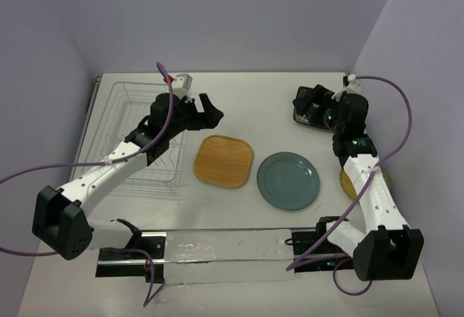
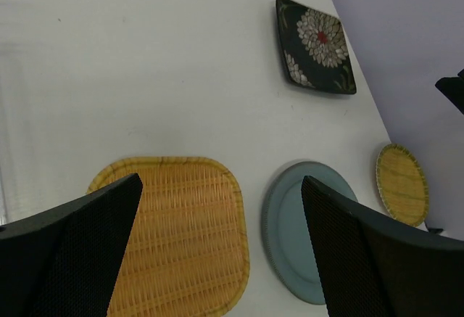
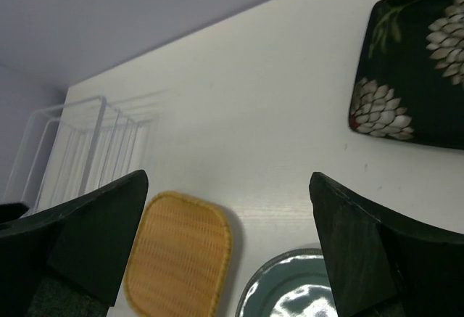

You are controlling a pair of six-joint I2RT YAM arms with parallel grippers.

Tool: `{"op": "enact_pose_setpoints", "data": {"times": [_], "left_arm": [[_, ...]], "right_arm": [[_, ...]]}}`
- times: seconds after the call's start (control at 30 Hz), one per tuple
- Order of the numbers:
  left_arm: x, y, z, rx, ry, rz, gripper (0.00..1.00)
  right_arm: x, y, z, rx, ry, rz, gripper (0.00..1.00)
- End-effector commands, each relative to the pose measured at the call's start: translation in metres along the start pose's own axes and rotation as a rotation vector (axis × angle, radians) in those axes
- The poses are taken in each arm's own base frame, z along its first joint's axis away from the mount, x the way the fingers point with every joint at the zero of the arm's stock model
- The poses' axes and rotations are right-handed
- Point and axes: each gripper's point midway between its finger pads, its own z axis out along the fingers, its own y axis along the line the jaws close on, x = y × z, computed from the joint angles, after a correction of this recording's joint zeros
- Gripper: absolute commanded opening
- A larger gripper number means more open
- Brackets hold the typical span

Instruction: Load the plates into the dish rack

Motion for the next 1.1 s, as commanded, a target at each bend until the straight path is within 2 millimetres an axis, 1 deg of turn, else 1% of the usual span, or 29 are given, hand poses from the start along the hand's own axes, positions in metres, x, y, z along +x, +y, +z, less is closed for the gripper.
{"op": "enact_pose_setpoints", "data": {"times": [0.0, 0.03, 0.1, 0.17, 0.2, 0.3, 0.33, 0.37, 0.4, 0.53, 0.6, 0.63, 0.67, 0.73, 0.83, 0.9, 1.0, 1.07], "left_arm": [[0.028, -0.004, 0.019, 0.015, 0.1, 0.0, 0.99], [0.036, -0.001, 0.023, 0.0, 0.127, 0.0, 0.99], [0.052, 0.008, 0.031, -0.035, 0.182, -0.005, 0.99], [0.062, 0.011, 0.035, -0.043, 0.21, -0.015, 0.99], [0.068, 0.015, 0.037, -0.054, 0.223, -0.017, 0.99], [0.073, 0.023, 0.039, -0.09, 0.227, -0.026, 0.99], [0.075, 0.026, 0.039, -0.105, 0.229, -0.028, 0.99], [0.077, 0.027, 0.039, -0.108, 0.233, -0.03, 0.99], [0.08, 0.029, 0.039, -0.114, 0.238, -0.034, 0.99], [0.085, 0.033, 0.039, -0.125, 0.242, -0.05, 0.99], [0.088, 0.037, 0.04, -0.151, 0.243, -0.059, 0.99], [0.089, 0.043, 0.041, -0.18, 0.237, -0.069, 0.99], [0.093, 0.047, 0.043, -0.205, 0.239, -0.092, 0.99], [0.1, 0.055, 0.046, -0.234, 0.249, -0.097, 0.99], [0.122, 0.066, 0.055, -0.265, 0.313, -0.095, 0.99], [0.125, 0.067, 0.058, -0.274, 0.322, -0.098, 0.99], [0.139, 0.075, 0.064, -0.302, 0.361, -0.101, 0.99], [0.142, 0.076, 0.066, -0.299, 0.37, -0.105, 0.99]], "right_arm": [[0.045, 0.008, 0.012, -0.115, 0.179, 0.019, 1.0], [0.054, 0.008, 0.015, -0.122, 0.213, 0.045, 1.0], [0.074, 0.017, 0.018, -0.156, 0.282, 0.059, 1.0], [0.094, 0.02, 0.023, -0.189, 0.349, 0.039, 1.0], [0.104, 0.029, 0.023, -0.205, 0.377, 0.024, 1.0], [0.122, 0.037, 0.029, -0.192, 0.416, -0.006, 1.0], [0.131, 0.041, 0.032, -0.185, 0.439, -0.021, 1.0], [0.137, 0.041, 0.034, -0.182, 0.464, -0.02, 1.0], [0.148, 0.038, 0.038, -0.172, 0.499, -0.016, 1.0], [0.167, 0.029, 0.047, -0.109, 0.53, -0.029, 1.0], [0.179, 0.032, 0.047, -0.131, 0.58, -0.025, 1.0], [0.185, 0.034, 0.046, -0.147, 0.606, -0.025, 1.0], [0.193, 0.035, 0.047, -0.149, 0.629, -0.026, 1.0], [0.2, 0.038, 0.05, -0.157, 0.644, -0.048, 1.0], [0.208, 0.044, 0.056, -0.165, 0.667, -0.061, 1.0], [0.214, 0.043, 0.058, -0.162, 0.684, -0.058, 1.0], [0.225, 0.043, 0.061, -0.167, 0.719, -0.053, 1.0], [0.234, 0.045, 0.061, -0.174, 0.749, -0.055, 0.99]]}}
